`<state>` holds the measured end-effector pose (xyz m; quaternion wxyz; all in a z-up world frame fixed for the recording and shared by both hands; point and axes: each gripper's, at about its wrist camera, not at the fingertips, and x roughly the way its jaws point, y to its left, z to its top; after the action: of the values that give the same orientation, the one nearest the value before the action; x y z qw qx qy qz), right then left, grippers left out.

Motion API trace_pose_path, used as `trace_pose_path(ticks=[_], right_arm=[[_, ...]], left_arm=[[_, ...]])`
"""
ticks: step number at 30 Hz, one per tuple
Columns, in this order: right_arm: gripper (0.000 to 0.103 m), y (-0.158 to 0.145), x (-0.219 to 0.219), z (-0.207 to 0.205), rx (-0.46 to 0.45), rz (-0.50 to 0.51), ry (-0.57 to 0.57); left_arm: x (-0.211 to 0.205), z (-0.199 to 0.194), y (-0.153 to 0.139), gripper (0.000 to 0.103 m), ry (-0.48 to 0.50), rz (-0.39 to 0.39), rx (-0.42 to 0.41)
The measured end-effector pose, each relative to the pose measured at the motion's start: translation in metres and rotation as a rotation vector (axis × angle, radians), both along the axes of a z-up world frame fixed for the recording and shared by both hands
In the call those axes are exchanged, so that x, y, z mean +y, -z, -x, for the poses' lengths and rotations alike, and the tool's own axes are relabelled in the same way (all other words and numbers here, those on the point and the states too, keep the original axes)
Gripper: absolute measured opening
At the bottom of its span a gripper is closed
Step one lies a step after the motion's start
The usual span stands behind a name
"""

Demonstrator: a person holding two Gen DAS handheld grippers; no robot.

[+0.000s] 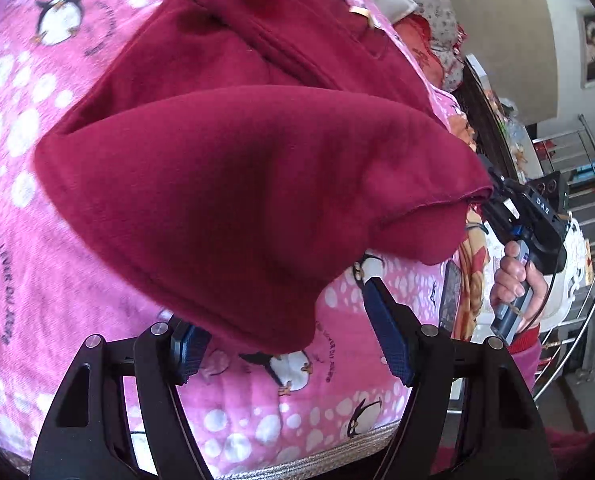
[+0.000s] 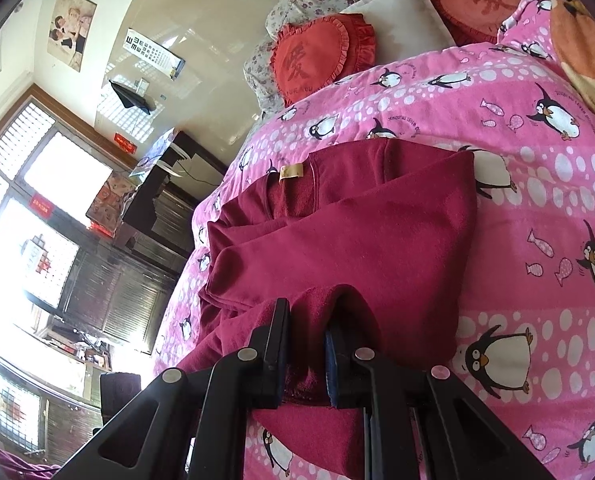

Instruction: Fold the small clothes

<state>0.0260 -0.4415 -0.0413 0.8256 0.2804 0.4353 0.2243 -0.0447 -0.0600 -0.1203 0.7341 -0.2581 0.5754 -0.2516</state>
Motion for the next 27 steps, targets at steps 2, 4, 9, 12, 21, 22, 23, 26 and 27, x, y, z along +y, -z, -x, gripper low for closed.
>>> trace_pose_path(ticks=[2,4,9,12,21,22,23,26,27], right_arm=[[0.014,-0.001,-0.001,0.001,-0.002,0.0,0.001],[0.014,-0.005,-0.001,0.002,-0.01,-0.002,0.001],[0.014,-0.024,-0.004,-0.001,-0.071,-0.005,0.001],[0.014,-0.031,-0.006,-0.01,-0.09,-0.003,0.021],[0.014,-0.043,-0.027,-0.056,-0.108,-0.033,0.132],[0.014,-0.042,-0.028,-0.064,-0.1,-0.035,0.138],[0.014,-0.039,-0.029,-0.074,-0.083,-0.029,0.146],[0.014,-0.018,-0.037,-0.1,-0.008,-0.039,0.2],[0.014,-0.007,-0.041,-0.109,0.036,-0.061,0.22]], left_arm=[[-0.011,-0.001,-0.009,0.022,0.06,-0.038,-0.037],[-0.013,-0.004,-0.025,0.012,0.084,-0.073,-0.104],[0.006,-0.031,-0.08,0.009,0.052,-0.049,-0.271],[0.019,-0.066,-0.1,0.008,0.0,-0.043,-0.321],[0.023,-0.175,-0.122,0.007,-0.09,-0.094,-0.434],[0.02,-0.189,-0.121,0.007,-0.093,-0.111,-0.429],[0.018,-0.201,-0.117,0.007,-0.102,-0.12,-0.414],[0.014,-0.235,-0.098,0.007,-0.112,-0.123,-0.344],[0.014,-0.246,-0.09,0.007,-0.121,-0.124,-0.319]])
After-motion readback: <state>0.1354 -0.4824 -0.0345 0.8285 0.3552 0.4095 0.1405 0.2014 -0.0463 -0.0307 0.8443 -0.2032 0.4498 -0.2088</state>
